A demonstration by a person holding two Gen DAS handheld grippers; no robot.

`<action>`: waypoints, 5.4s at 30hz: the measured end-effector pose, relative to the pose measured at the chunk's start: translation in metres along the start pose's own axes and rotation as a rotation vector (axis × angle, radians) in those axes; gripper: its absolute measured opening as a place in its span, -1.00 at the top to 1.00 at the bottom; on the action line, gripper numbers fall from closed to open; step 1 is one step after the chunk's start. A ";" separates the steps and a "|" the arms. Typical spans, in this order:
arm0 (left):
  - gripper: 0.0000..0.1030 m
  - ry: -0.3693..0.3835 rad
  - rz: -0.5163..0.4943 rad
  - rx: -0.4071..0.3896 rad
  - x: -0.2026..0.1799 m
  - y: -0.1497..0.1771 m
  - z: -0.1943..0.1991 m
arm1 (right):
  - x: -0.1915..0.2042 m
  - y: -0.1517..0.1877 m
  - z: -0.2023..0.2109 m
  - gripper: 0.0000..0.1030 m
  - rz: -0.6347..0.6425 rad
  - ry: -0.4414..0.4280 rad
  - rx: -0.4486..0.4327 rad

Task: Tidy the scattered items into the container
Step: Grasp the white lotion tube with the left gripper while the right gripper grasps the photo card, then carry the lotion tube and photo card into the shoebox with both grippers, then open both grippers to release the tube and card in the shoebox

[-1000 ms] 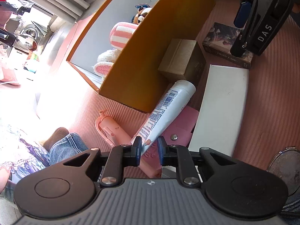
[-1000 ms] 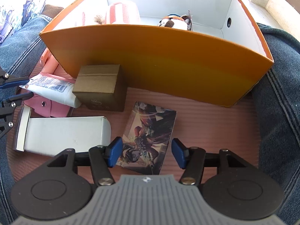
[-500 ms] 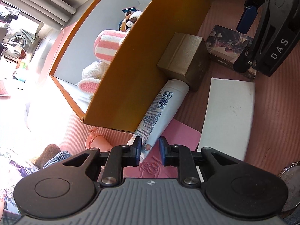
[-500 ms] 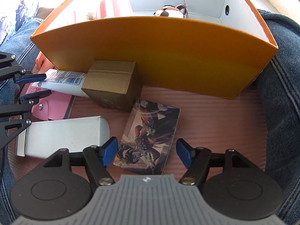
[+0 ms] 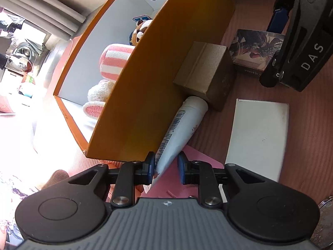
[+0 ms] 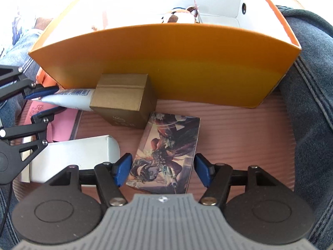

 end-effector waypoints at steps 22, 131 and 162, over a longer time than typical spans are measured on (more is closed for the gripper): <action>0.73 0.360 0.754 0.146 0.043 0.027 0.050 | 0.001 -0.006 0.042 0.42 0.059 -0.016 -0.009; 0.77 0.354 1.073 -0.132 0.148 -0.081 0.039 | -0.056 -0.122 0.050 0.45 0.277 0.125 -0.264; 0.76 0.035 1.005 0.103 0.184 -0.064 -0.092 | -0.052 -0.123 0.042 0.07 0.276 0.111 -0.393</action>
Point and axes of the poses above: each gripper's, at about its wrist camera, not at the fingertips, and z roughly against the way its jaws point, x to its left, y to its underside, the point moved 8 cm from there along -z, roughly the way its jaws point, and after that the axes turned 11 degrees about -y, right-handed, at the moved point
